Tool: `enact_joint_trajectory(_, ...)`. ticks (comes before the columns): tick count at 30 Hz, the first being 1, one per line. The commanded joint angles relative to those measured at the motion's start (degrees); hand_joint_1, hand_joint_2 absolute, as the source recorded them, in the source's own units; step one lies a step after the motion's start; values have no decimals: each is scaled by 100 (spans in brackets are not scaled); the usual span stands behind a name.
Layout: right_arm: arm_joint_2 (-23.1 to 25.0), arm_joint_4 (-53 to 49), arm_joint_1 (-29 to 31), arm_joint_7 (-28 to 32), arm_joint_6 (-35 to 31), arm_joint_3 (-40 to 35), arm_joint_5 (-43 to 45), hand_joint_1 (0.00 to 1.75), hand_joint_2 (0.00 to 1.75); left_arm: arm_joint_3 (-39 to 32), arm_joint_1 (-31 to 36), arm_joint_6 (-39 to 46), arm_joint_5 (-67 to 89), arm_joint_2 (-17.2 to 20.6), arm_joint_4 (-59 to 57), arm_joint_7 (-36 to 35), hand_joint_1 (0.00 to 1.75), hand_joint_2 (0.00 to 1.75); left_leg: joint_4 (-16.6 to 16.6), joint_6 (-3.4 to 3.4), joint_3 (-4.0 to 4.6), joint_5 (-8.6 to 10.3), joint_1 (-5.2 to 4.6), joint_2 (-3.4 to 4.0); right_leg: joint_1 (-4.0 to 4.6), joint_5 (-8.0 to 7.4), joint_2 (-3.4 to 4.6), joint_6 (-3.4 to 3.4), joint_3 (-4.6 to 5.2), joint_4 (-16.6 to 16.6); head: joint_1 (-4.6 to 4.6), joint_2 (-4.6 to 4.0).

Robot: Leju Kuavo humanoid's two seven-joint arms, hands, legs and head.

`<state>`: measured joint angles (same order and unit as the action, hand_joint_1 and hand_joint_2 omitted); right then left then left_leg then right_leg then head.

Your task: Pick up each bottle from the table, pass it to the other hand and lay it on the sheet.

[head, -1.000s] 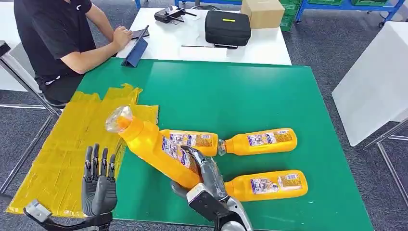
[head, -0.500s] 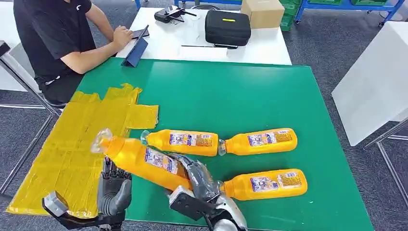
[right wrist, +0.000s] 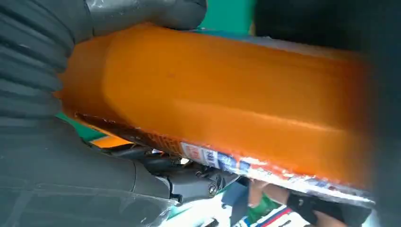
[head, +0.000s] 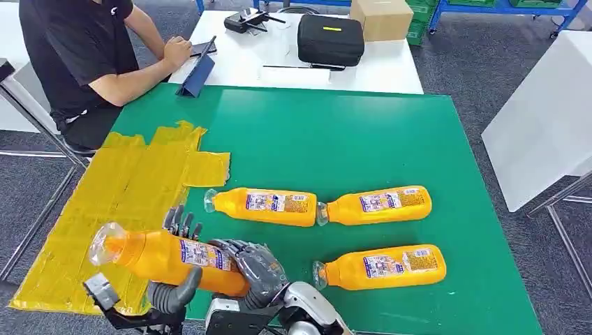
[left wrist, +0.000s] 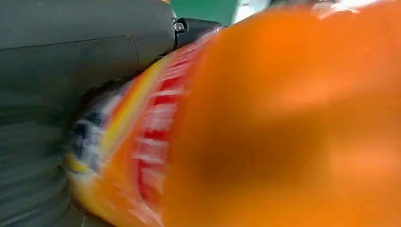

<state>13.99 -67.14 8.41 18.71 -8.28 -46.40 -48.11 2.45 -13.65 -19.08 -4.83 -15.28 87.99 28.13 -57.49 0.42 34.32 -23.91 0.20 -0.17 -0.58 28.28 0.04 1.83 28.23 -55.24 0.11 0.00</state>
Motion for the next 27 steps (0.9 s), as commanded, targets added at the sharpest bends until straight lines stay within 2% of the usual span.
enact_joint_trajectory(1, 21, 441, 143, 47, 64, -782, -42, 175, 175, 519, 477, 371, 409, 397, -773, -119, 0, 175, 9, -2, -10, 3, -1, -12, 0, 1, -13, -5, -13, 8, 0, 0)
enact_joint_trajectory(2, 23, 439, 133, 36, 53, -781, -38, 175, 175, 493, 489, 419, 404, 368, -791, -117, 0, 175, 10, -4, -13, 3, 2, -16, 3, 1, -17, -7, -19, 12, -2, 0)
enact_joint_trajectory(3, 22, 437, 126, 25, 43, -771, -32, 175, 175, 462, 494, 439, 380, 348, -785, -102, 138, 175, 7, -3, -8, 2, 3, -11, 3, 0, -11, -5, -13, 10, 2, 0)
enact_joint_trajectory(4, 18, 439, 124, 6, 34, -759, -28, 175, 175, 445, 497, 440, 371, 347, -770, -90, 175, 175, 7, -4, -11, 1, 4, -9, 4, 0, -10, -6, -16, 11, 0, 0)
enact_joint_trajectory(13, -8, 429, 81, -61, -22, -668, -26, 175, 175, 248, 424, 364, 231, 216, -583, 0, 175, 175, 6, -5, -13, -2, 6, -11, 6, 2, -12, -8, -19, 12, 0, 0)
enact_joint_trajectory(16, -56, 349, -7, -142, -140, -486, -47, 175, 175, 28, 379, 386, 161, 54, -385, 67, 175, 175, 5, -3, -11, -1, 6, -11, 6, 2, -12, -6, -17, 11, 0, 0)
enact_joint_trajectory(19, -118, 215, -90, -203, -240, -275, -102, 175, 175, -220, 318, 636, 356, -94, 22, 98, 175, 175, 1, -1, -2, 0, 3, -10, 3, 1, -11, -2, -8, 6, 0, 0)
enact_joint_trajectory(21, -131, 6, -222, -251, -407, -10, -116, 173, 175, -447, 276, 1147, 901, -174, 448, 161, 175, 175, -2, -1, 0, -2, 6, -11, 6, 2, -12, -3, -7, 6, 0, 0)
enact_joint_trajectory(22, -154, -235, -346, -270, -549, 185, -126, 26, 175, -567, 253, 1599, 1462, -213, 749, 212, 175, 175, -3, -2, -3, -4, 9, -12, 9, 3, -14, -5, -13, 9, 2, 0)
enact_joint_trajectory(23, -227, -398, -383, -355, -488, 271, -139, 0, 175, -640, 262, 1975, 1951, -210, 951, 224, 175, 175, -4, -1, 3, -2, 6, -14, 6, 3, -15, -3, -6, 3, 0, 0)
enact_joint_trajectory(27, -750, -1273, -482, -335, -416, 647, -11, 0, 175, -1005, 463, 3936, 4119, 107, 1174, 110, 175, 175, -1, -2, 3, 2, 5, -15, 5, 0, -16, -3, -5, 6, 2, 0)
